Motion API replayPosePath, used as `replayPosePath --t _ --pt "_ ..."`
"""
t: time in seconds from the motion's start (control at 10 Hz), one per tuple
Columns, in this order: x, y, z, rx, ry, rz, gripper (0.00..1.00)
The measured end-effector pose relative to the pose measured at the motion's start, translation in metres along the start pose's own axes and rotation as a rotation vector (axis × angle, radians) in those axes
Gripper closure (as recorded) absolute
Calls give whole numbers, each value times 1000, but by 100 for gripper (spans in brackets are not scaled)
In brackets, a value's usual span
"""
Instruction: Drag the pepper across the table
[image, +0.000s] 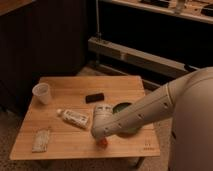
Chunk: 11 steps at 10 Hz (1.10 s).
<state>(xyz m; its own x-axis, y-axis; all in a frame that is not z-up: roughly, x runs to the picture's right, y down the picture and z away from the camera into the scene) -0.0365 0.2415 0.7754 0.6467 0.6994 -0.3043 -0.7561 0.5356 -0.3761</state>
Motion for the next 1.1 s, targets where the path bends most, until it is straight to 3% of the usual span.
replayPosePath --t 0.4,1.1 --pt "12 -9 6 -3 34 85 100" --pt "24 -17 7 -14 -11 132 100"
